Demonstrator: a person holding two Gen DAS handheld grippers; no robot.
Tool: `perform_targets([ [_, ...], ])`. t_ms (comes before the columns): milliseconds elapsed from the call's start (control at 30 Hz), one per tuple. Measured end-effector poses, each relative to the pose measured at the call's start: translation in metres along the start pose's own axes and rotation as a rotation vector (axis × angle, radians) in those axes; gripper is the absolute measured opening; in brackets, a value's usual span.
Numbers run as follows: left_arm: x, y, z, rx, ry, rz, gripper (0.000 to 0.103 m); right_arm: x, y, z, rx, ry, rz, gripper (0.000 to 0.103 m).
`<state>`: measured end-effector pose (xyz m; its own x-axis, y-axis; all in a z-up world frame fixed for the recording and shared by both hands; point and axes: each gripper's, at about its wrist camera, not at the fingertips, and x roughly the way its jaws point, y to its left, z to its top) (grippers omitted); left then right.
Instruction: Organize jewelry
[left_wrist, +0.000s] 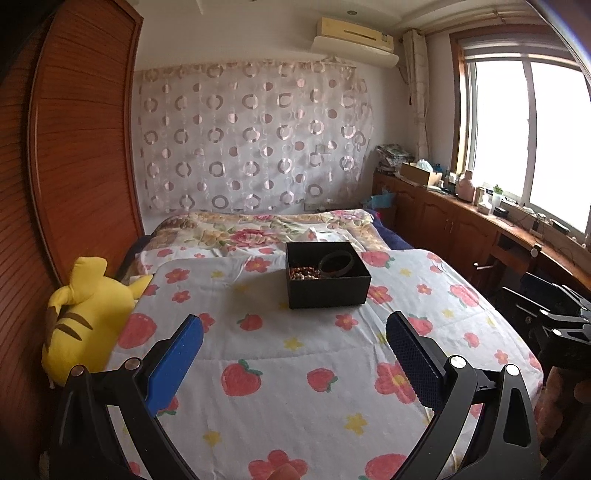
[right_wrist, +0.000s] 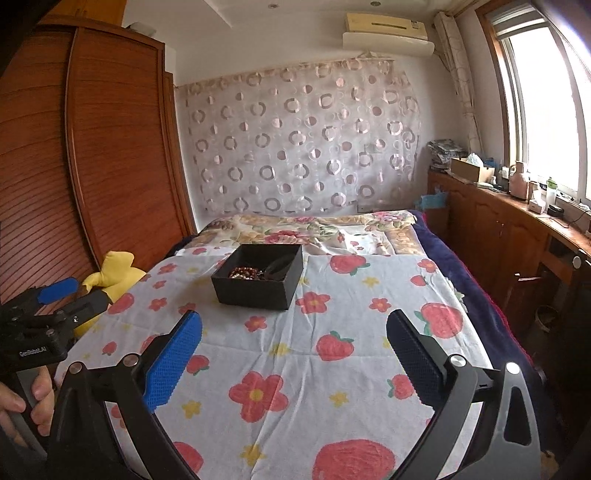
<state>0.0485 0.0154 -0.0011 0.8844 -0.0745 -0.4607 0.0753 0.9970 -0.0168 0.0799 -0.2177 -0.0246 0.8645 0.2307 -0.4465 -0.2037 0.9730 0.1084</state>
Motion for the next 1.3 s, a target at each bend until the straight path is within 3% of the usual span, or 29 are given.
perform_targets([
  [1300, -0.0107, -0.0038, 0.0057, 0.000, -0.024, -0.001, 0.096, 0.0017, 0.0018, -0.0010, 0.001, 0.001, 0.003, 0.101],
])
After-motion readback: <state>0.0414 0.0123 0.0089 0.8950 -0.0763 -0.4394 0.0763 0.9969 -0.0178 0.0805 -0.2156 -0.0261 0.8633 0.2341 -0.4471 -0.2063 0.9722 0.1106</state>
